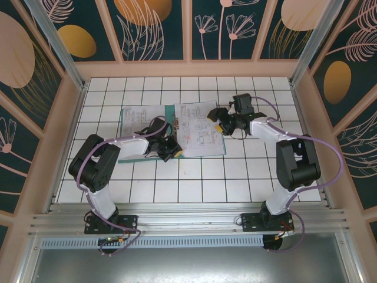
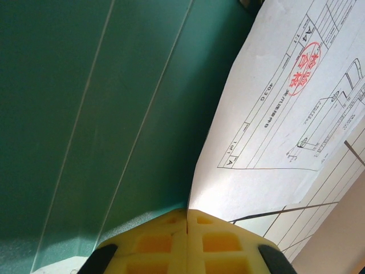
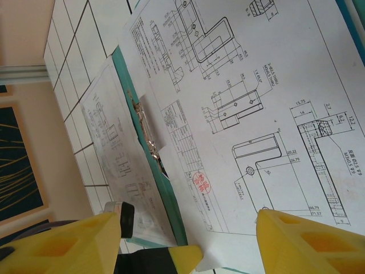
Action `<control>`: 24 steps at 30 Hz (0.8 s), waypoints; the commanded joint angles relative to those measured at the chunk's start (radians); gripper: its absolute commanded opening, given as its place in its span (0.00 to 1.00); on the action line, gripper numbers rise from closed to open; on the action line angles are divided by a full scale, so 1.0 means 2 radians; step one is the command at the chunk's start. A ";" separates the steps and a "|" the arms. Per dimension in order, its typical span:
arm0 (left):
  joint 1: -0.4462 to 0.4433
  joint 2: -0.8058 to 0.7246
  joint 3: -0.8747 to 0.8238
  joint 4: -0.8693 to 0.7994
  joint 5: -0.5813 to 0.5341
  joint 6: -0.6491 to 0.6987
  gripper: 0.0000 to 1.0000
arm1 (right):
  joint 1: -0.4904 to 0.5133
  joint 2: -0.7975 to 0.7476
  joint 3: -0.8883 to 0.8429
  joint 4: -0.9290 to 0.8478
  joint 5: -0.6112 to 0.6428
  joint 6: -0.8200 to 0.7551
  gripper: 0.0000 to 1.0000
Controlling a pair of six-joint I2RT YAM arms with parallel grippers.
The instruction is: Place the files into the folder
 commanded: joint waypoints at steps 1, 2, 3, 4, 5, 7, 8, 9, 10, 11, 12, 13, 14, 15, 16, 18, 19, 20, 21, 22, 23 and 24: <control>0.003 -0.014 0.004 -0.014 -0.008 0.003 0.00 | 0.002 0.005 0.011 0.015 -0.005 -0.007 0.65; 0.003 -0.014 0.004 -0.014 -0.008 0.003 0.00 | 0.002 0.006 0.011 0.015 -0.006 -0.008 0.65; 0.003 -0.014 0.005 -0.012 -0.007 0.003 0.00 | 0.002 0.006 0.012 0.015 -0.006 -0.007 0.65; 0.003 -0.014 0.004 -0.012 -0.005 0.003 0.00 | 0.001 0.006 0.012 0.015 -0.006 -0.007 0.65; 0.003 -0.012 0.004 -0.011 -0.005 0.003 0.00 | 0.001 0.006 0.012 0.015 -0.006 -0.007 0.65; 0.003 -0.012 0.004 -0.011 -0.004 0.003 0.00 | 0.002 0.006 0.012 0.015 -0.006 -0.007 0.65; 0.003 -0.012 0.004 -0.011 -0.004 0.003 0.00 | 0.002 0.006 0.011 0.015 -0.006 -0.007 0.65; 0.003 -0.013 0.004 -0.011 -0.005 0.003 0.00 | 0.001 0.006 0.011 0.015 -0.006 -0.007 0.65; 0.003 -0.014 0.004 -0.013 -0.006 0.003 0.00 | 0.002 0.006 0.011 0.015 -0.006 -0.007 0.65; 0.003 -0.016 0.004 -0.016 -0.008 0.003 0.04 | 0.002 0.005 0.011 0.016 -0.005 -0.007 0.65; 0.003 -0.018 0.004 -0.019 -0.011 0.003 0.13 | 0.002 0.005 0.011 0.015 -0.005 -0.007 0.65; 0.003 -0.021 0.004 -0.022 -0.013 0.003 0.19 | 0.002 0.005 0.011 0.015 -0.005 -0.008 0.65; 0.003 -0.024 0.005 -0.025 -0.015 0.003 0.26 | 0.002 0.005 0.012 0.015 -0.004 -0.008 0.65; 0.003 -0.027 0.007 -0.030 -0.017 0.004 0.33 | 0.003 0.005 0.015 0.012 -0.002 -0.011 0.65; 0.003 -0.031 0.008 -0.034 -0.020 0.004 0.37 | 0.005 0.006 0.018 0.010 0.000 -0.013 0.65; 0.003 -0.039 0.011 -0.050 -0.027 0.008 0.47 | 0.009 0.011 0.029 0.004 0.003 -0.020 0.65; 0.003 -0.040 0.011 -0.059 -0.032 0.010 0.50 | 0.012 0.013 0.036 0.002 0.003 -0.023 0.65; 0.003 -0.056 0.018 -0.071 -0.039 0.013 0.54 | 0.017 0.018 0.045 -0.002 0.005 -0.029 0.65; 0.005 -0.063 0.029 -0.083 -0.049 0.017 0.54 | 0.023 0.025 0.057 -0.006 0.007 -0.034 0.65; 0.006 -0.069 0.030 -0.092 -0.056 0.019 0.55 | 0.028 0.033 0.069 -0.010 0.009 -0.039 0.65; 0.009 -0.077 0.030 -0.100 -0.064 0.022 0.55 | 0.034 0.042 0.083 -0.015 0.011 -0.044 0.65; 0.016 -0.084 0.026 -0.104 -0.068 0.023 0.55 | 0.040 0.053 0.096 -0.017 0.013 -0.048 0.65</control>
